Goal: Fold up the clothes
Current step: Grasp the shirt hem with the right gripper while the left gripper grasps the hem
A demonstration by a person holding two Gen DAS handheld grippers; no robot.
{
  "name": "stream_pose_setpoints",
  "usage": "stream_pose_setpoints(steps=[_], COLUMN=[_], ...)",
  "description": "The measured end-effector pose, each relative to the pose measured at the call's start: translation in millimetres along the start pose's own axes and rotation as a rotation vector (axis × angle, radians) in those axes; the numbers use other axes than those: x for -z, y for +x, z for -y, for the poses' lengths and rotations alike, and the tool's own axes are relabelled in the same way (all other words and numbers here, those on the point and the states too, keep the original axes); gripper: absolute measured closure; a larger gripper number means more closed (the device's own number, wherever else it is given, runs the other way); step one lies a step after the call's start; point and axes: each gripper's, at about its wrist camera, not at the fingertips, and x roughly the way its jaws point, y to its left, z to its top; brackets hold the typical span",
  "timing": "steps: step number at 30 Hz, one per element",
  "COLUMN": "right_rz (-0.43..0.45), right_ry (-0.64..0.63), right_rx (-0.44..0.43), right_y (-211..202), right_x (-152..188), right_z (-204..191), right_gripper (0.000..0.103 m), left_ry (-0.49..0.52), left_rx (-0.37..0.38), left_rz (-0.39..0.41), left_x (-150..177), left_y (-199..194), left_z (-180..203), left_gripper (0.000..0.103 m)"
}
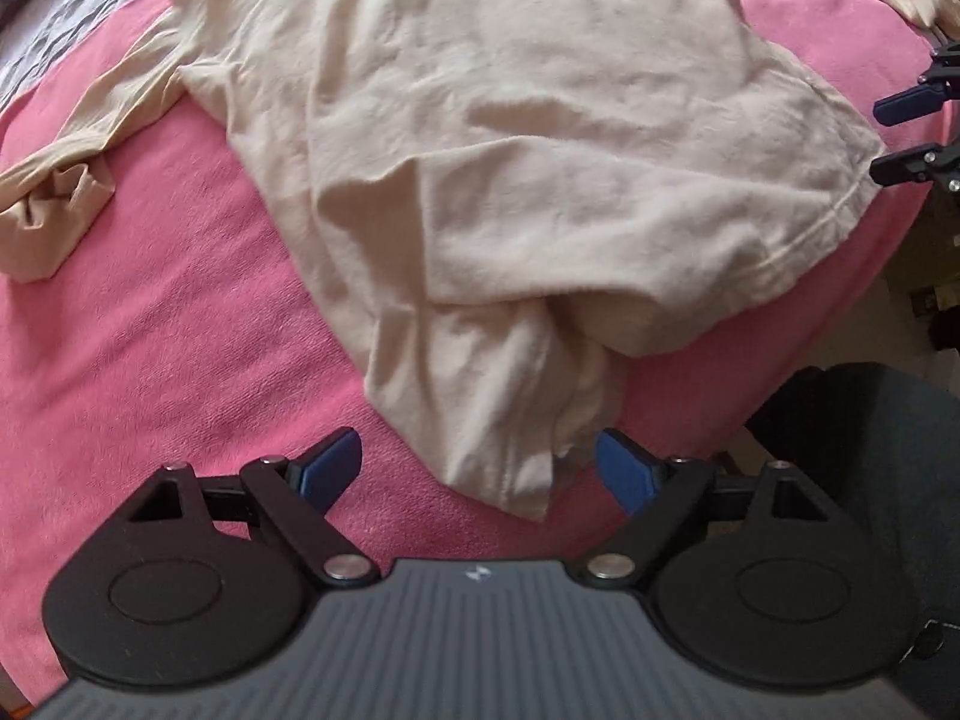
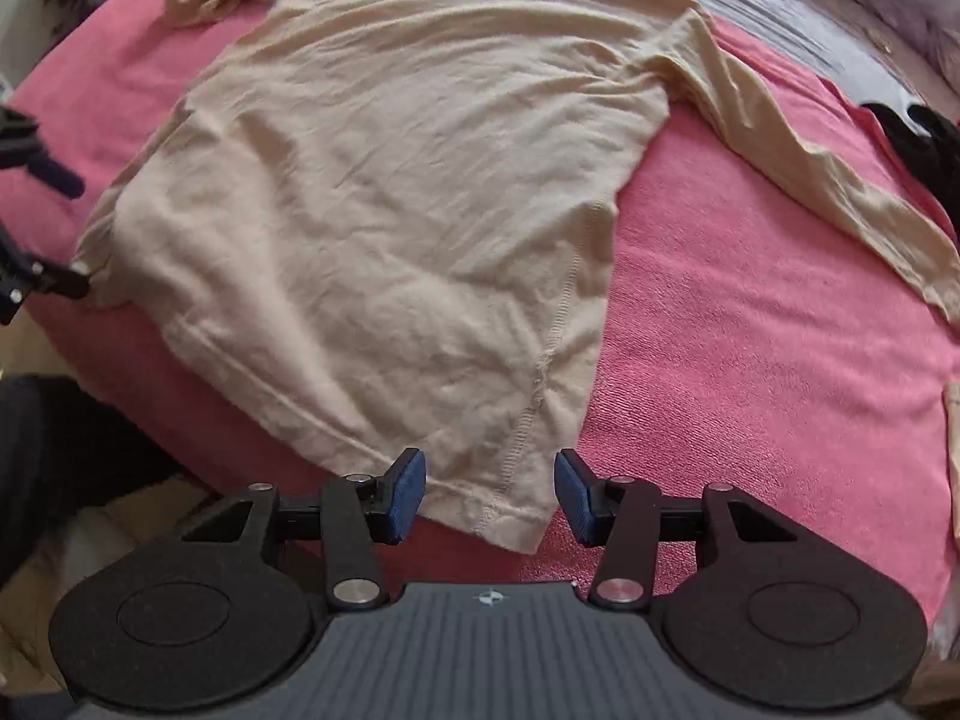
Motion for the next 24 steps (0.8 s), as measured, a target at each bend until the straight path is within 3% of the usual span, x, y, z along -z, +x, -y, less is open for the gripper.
stream_pose_setpoints(steps=[4, 7, 13, 17, 19, 21, 24], right_rz=[0.059, 0.107, 0.279, 0.394, 0.449, 0.462, 0.490], right_ry=[0.014, 0.018, -0.005, -0.021, -0.032, -0.042, -0.056], right_rx=[0.012, 0.023, 0.077, 0.114, 0.138, 0.162, 0.187], right_y=[6, 12, 14, 15, 14, 16, 18], right_x=[6, 12, 46, 69, 84, 95, 106], right_z=[-4, -6, -22, -33, -41, -52, -66], right_gripper=[0.054, 0.054, 0.053, 0.053, 0.053, 0.054, 0.054], left_ry=[-0.019, -0.008, 0.033, 0.034, 0.036, 0.036, 0.008], left_rx=[-0.049, -0.067, -0.125, -0.185, -0.229, -0.272, -0.295], left_rz=[0.053, 0.102, 0.281, 0.444, 0.486, 0.475, 0.486], left_x=[2, 13, 42, 77, 99, 116, 127], left_y=[9, 13, 18, 18, 20, 25, 27], left_z=[13, 21, 36, 36, 43, 51, 55], left_gripper=[0.020, 0.034, 0.044, 0.065, 0.073, 0.090, 0.091])
